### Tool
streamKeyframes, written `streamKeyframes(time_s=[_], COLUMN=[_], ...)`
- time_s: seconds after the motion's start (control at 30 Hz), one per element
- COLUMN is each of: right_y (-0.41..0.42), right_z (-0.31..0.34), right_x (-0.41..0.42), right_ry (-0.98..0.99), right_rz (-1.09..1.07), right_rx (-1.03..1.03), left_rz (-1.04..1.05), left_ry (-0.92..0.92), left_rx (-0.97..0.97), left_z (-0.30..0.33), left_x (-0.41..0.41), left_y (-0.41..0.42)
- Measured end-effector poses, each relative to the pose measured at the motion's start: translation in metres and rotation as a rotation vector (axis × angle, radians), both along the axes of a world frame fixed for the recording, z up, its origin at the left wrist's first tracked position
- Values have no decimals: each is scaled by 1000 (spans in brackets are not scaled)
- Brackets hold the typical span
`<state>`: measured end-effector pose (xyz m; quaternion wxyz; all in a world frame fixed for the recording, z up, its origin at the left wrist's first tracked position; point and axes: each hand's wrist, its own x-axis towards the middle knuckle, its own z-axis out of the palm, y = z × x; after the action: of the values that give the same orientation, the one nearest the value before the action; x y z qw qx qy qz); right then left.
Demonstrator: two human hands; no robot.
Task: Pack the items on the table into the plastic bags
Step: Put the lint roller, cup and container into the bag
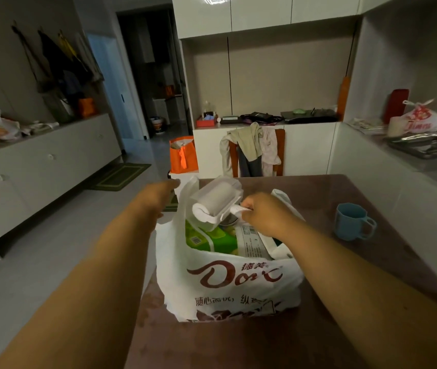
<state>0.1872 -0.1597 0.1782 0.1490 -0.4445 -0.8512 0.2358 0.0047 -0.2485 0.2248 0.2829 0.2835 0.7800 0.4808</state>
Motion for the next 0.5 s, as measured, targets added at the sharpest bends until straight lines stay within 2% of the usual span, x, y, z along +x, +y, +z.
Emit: streamKeyframes(time_s=[0.13, 0.23, 0.37, 0.43, 0.5], right_y=[10, 8, 6, 7, 7], right_z=[0, -5, -5, -2, 1], right_x=[0, 2, -5, -12, -13], right_ry=[-73, -161, -153, -184, -225], right_rz=[-64, 49, 103, 116, 119], right_rx=[167, 176, 151, 141, 120], left_rz=[-148, -170, -198, -170, -45], left_ry=[59, 223, 229, 279, 227], left_rx=[21, -53, -58, -110, -53], left_z=[-8, -12, -15, -18, -16], left_x=[11, 11, 9, 6, -1], left_y=[11, 22, 27, 26, 25])
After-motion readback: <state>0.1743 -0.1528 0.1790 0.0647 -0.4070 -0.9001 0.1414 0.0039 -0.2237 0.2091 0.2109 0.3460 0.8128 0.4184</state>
